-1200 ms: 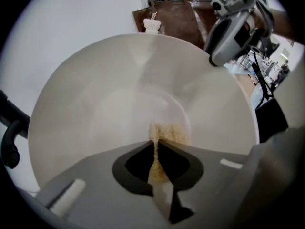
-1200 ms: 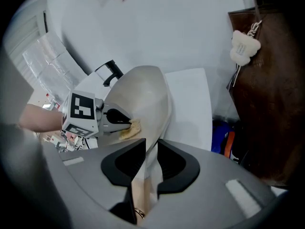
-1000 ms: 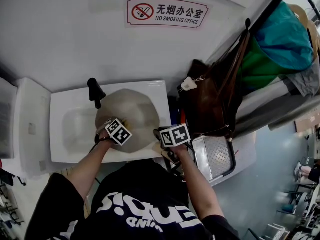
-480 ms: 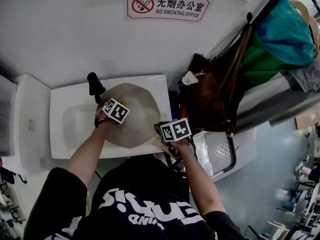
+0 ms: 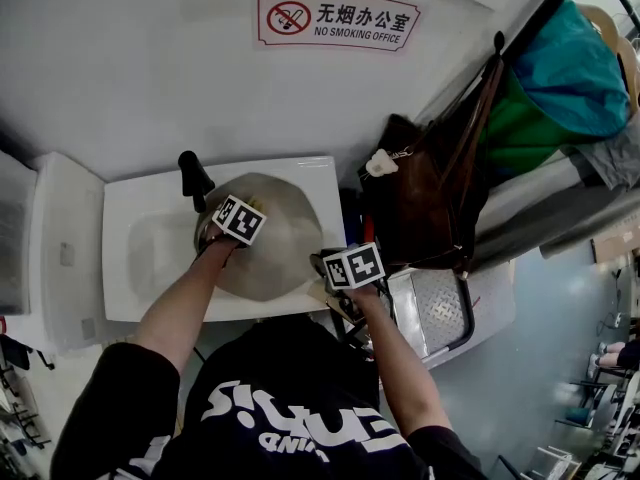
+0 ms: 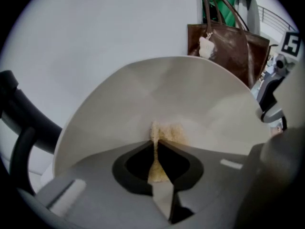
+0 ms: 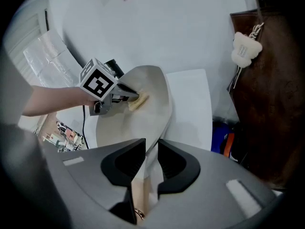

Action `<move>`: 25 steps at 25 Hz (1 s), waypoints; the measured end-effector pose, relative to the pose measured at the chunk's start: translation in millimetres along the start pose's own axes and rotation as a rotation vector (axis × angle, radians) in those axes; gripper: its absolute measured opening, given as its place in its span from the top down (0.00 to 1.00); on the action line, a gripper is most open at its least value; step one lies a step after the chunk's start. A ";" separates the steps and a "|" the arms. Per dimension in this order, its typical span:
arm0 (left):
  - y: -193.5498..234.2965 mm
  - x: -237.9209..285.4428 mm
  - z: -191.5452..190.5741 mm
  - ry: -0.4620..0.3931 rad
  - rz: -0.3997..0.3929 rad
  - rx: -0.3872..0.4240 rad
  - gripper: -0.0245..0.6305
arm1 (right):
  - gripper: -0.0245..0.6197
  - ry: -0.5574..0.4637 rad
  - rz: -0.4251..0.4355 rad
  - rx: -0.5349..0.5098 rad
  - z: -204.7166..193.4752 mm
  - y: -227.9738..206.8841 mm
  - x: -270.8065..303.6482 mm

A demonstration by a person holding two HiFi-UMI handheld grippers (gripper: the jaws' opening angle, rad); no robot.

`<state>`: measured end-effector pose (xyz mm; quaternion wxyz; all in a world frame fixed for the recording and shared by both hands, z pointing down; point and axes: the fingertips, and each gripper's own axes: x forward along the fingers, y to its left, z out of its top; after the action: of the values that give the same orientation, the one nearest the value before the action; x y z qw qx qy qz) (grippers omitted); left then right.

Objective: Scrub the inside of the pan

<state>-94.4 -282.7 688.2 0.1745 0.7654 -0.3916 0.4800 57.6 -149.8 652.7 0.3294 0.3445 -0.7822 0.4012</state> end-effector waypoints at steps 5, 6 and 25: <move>-19.6 -16.9 7.9 -0.064 -0.071 -0.001 0.93 | 0.83 0.008 -0.005 -0.020 -0.1 0.0 -1.7; -23.5 -19.6 7.9 -0.069 -0.081 0.005 0.93 | 0.83 0.011 -0.010 -0.025 0.0 0.0 -2.2; -38.7 -53.3 -17.5 -0.069 -0.128 -0.079 0.93 | 0.95 -0.158 -0.060 -0.005 16.6 -21.2 -77.5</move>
<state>-87.6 -223.9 654.4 0.2214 0.7973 -0.3664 0.4255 113.0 -152.0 592.1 0.2793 0.3977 -0.7961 0.3605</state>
